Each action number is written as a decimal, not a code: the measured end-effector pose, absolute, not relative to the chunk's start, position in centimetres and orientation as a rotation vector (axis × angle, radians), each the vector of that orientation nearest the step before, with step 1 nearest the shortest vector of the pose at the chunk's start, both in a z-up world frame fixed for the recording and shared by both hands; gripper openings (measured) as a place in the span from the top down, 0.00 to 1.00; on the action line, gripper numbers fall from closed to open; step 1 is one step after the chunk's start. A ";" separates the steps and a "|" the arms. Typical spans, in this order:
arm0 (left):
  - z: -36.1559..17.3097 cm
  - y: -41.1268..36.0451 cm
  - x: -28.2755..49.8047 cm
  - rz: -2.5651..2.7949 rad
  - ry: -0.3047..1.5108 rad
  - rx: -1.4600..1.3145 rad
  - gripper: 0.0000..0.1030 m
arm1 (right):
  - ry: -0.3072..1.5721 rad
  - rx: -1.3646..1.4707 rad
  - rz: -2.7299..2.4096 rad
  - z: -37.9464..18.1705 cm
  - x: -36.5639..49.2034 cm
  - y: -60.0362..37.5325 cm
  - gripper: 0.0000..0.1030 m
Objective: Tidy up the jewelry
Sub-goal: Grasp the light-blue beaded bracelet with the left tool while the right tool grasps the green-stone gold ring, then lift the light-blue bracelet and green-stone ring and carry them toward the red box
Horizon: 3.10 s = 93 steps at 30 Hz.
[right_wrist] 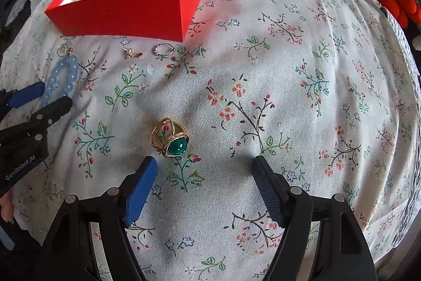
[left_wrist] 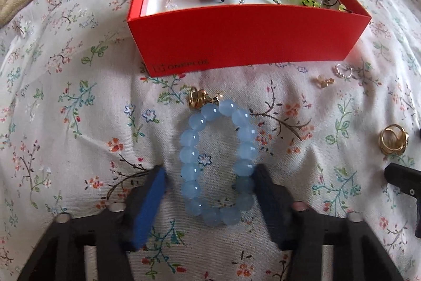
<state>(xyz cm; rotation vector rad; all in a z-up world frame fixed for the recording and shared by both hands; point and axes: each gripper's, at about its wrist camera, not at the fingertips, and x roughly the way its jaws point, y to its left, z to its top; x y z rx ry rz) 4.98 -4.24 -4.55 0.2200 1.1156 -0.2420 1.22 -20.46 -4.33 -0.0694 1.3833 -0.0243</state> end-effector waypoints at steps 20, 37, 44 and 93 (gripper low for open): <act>-4.0 -3.0 4.8 -0.252 1.137 0.210 0.79 | 1.363 -0.099 -0.007 -4.0 1.9 -18.4 0.35; -3.2 -1.1 4.8 -0.271 1.140 0.158 0.92 | 1.348 -0.111 0.026 -3.4 2.3 -15.8 0.82; -3.2 -2.1 4.3 -0.353 1.148 0.177 0.38 | 1.348 -0.107 0.055 -3.2 2.0 -14.4 0.82; 3.9 -0.2 6.1 -0.352 1.035 -0.011 0.92 | 1.173 0.169 0.114 3.6 4.7 -17.9 0.82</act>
